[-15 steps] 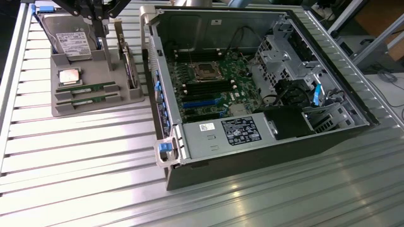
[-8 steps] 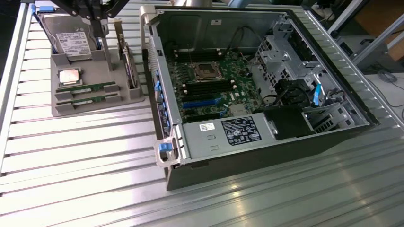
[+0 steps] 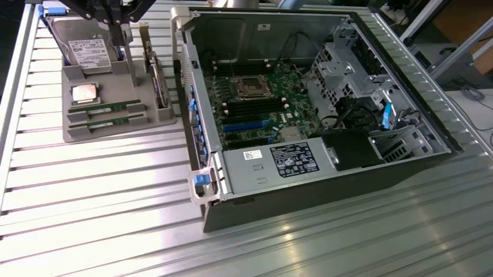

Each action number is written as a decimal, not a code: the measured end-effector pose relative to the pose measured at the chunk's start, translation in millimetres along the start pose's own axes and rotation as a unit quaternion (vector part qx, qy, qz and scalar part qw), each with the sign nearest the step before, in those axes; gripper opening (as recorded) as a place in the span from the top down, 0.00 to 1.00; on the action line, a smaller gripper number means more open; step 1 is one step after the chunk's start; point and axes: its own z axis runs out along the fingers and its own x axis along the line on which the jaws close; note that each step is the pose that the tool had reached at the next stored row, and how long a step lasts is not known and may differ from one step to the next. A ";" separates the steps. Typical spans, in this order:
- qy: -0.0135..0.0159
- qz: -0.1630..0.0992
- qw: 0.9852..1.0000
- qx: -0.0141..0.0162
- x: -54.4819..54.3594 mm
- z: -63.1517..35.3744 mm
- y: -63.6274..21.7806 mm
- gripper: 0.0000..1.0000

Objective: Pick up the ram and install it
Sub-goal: 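Reach for the ram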

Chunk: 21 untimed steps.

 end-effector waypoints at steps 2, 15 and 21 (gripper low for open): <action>0.000 0.000 1.000 0.000 1.0 0.0 -0.1 0.89; 0.000 0.000 1.000 0.000 5.7 0.1 -0.5 0.89; 0.000 0.000 1.000 0.000 7.6 0.1 -0.6 0.89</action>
